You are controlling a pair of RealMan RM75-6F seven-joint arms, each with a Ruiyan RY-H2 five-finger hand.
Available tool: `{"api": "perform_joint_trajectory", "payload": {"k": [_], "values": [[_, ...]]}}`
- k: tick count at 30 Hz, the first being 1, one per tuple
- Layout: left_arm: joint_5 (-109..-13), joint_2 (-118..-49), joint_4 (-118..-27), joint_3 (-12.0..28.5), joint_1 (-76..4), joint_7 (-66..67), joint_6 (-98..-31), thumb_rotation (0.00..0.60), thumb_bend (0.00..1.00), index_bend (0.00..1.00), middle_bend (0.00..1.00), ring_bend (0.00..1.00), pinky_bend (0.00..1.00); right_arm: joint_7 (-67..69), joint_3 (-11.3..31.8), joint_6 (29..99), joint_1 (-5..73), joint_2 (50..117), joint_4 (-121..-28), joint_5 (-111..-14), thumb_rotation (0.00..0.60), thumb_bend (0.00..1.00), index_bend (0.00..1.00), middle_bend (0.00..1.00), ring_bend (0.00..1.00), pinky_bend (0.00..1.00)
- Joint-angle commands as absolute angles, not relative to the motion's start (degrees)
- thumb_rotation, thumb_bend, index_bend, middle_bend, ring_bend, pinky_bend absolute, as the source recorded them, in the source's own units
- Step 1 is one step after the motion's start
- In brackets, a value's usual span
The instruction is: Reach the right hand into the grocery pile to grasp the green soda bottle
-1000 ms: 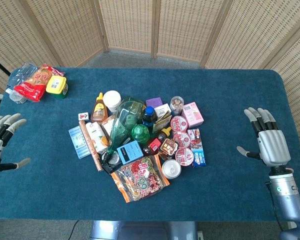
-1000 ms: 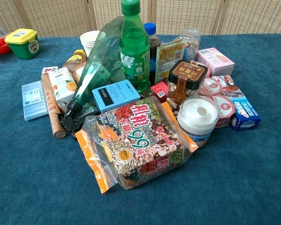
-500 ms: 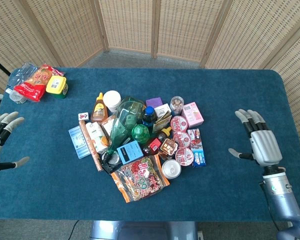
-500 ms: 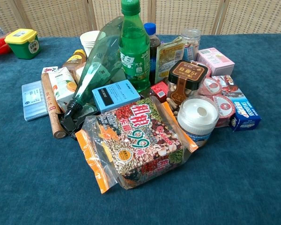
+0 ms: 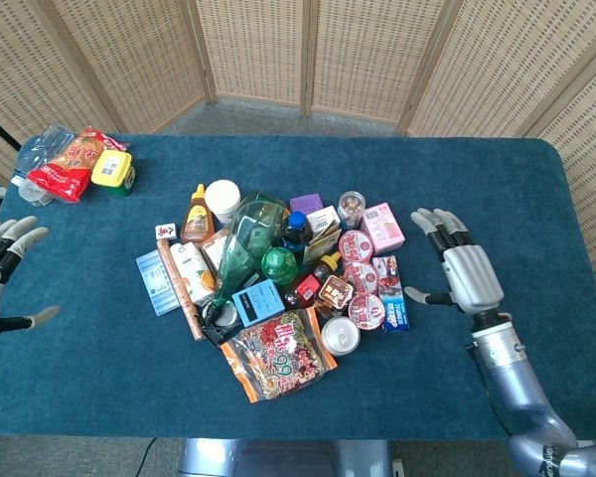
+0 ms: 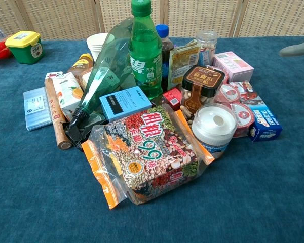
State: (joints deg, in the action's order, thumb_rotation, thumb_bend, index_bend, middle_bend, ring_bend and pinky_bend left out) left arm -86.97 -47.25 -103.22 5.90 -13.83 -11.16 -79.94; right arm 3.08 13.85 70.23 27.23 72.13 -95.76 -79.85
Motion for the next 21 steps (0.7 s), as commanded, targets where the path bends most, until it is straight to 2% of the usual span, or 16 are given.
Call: {"api": "perform_joint_trajectory", "payload": {"k": [1,21], "values": [[-86.8,-47.3,-102.9,6.0,-13.9,-11.4,-79.8,0.600,0.00,0.12,0.00,0.00,0.00,2.6,14.0,69.3,28.3,73.6,-95.0,-79.5,0.600,0.00,0.00,0.00,0.00,0.00],[-83.8,-48.1,-100.3,6.6,-14.4,-12.9,-78.0,0.600,0.00,0.12,0.00,0.00,0.00,3.5,15.7,65.1,36.1,82.5,-90.7,-80.4,0.600,0.00,0.00,0.00,0.00,0.00]]}}
